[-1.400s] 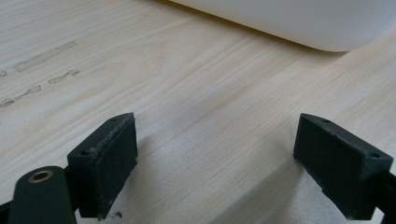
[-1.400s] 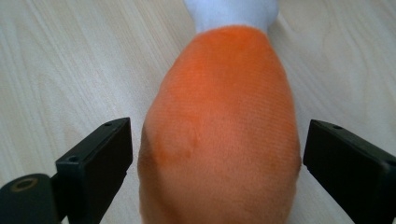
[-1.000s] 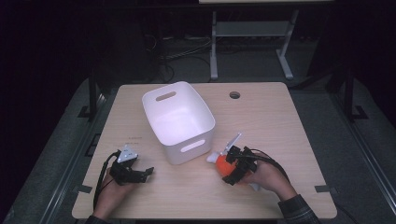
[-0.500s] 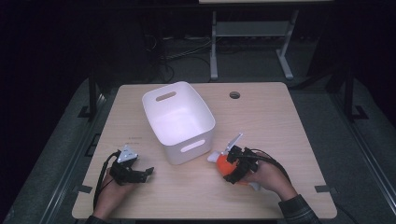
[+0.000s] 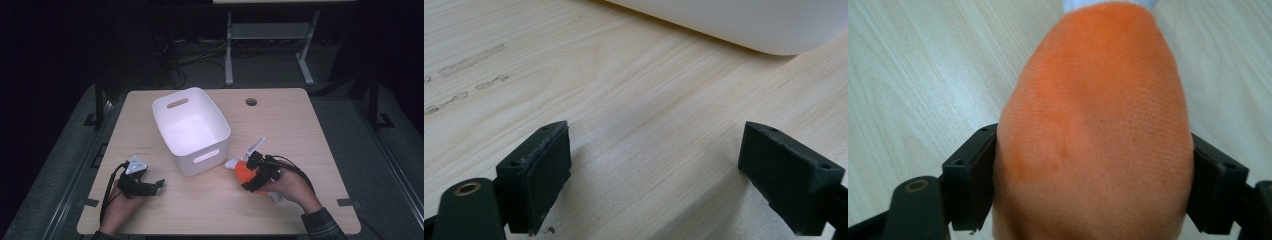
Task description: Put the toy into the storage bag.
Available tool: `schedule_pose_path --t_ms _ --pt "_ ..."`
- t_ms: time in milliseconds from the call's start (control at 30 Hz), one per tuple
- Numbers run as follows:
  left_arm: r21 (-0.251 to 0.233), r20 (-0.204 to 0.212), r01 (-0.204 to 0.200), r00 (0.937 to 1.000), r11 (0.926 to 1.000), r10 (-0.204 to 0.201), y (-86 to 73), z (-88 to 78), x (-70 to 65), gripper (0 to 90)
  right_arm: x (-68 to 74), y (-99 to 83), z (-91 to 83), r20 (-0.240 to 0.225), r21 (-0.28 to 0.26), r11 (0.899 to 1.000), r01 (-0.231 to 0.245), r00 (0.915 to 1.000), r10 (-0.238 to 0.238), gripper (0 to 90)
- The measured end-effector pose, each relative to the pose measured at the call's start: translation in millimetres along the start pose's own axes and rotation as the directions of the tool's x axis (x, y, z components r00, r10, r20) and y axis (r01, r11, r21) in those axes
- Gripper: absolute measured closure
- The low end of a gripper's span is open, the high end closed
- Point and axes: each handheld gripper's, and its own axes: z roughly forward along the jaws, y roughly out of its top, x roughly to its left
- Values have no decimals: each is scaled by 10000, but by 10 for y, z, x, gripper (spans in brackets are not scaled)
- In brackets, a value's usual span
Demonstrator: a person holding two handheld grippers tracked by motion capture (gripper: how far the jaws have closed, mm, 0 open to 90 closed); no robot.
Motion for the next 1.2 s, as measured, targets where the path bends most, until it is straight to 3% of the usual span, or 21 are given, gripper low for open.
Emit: schedule_pose_path --t_ms 433,1200 --pt "-26 -9 2 10000 10000 -2 0 1 0 129 -87 9 -177 7 -168 9977 -658 9978 658 225" --pt "-55 -12 38 10000 10000 -38 0 4 -2 129 -287 225 -556 268 -737 9912 -1100 9933 1122 226"
